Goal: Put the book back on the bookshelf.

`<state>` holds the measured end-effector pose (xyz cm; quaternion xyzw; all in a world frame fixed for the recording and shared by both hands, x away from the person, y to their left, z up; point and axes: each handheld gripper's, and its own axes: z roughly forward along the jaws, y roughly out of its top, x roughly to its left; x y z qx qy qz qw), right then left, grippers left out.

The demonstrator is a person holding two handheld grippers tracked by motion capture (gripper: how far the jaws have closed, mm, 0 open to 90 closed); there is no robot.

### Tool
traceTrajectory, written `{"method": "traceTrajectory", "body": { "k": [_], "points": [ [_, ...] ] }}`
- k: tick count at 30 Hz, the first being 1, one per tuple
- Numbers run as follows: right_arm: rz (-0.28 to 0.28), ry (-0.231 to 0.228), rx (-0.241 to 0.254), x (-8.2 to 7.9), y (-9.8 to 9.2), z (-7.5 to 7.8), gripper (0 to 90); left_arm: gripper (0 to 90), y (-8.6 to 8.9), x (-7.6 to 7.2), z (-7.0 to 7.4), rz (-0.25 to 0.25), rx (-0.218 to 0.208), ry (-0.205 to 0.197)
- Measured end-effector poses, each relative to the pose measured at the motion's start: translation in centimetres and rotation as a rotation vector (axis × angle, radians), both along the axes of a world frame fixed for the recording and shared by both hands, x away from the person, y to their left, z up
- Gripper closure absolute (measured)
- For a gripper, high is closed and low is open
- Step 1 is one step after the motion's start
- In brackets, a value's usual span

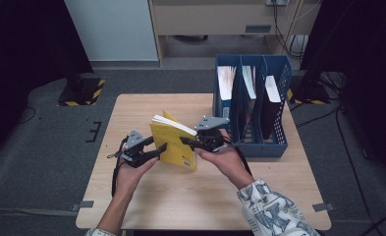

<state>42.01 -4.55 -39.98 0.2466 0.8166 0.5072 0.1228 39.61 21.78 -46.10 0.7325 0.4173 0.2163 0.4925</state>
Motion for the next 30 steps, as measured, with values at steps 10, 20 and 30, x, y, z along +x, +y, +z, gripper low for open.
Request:
{"method": "traceTrajectory", "body": {
  "k": [10,20,30],
  "points": [
    [0.025,0.015,0.02,-0.4,0.2,0.3,66.5,18.0,2.2,-1.7,-2.4,0.041,0.09,0.047],
    [0.035,0.026,0.019,0.2,0.8,0.9,60.5,8.7,2.9,-2.3,-3.4,0.025,0.132,0.077],
    [0.042,0.037,0.013,0.7,1.2,1.0,59.6,7.2,2.7,-2.4,-3.8,0.0,0.163,0.088]
  ]
}}
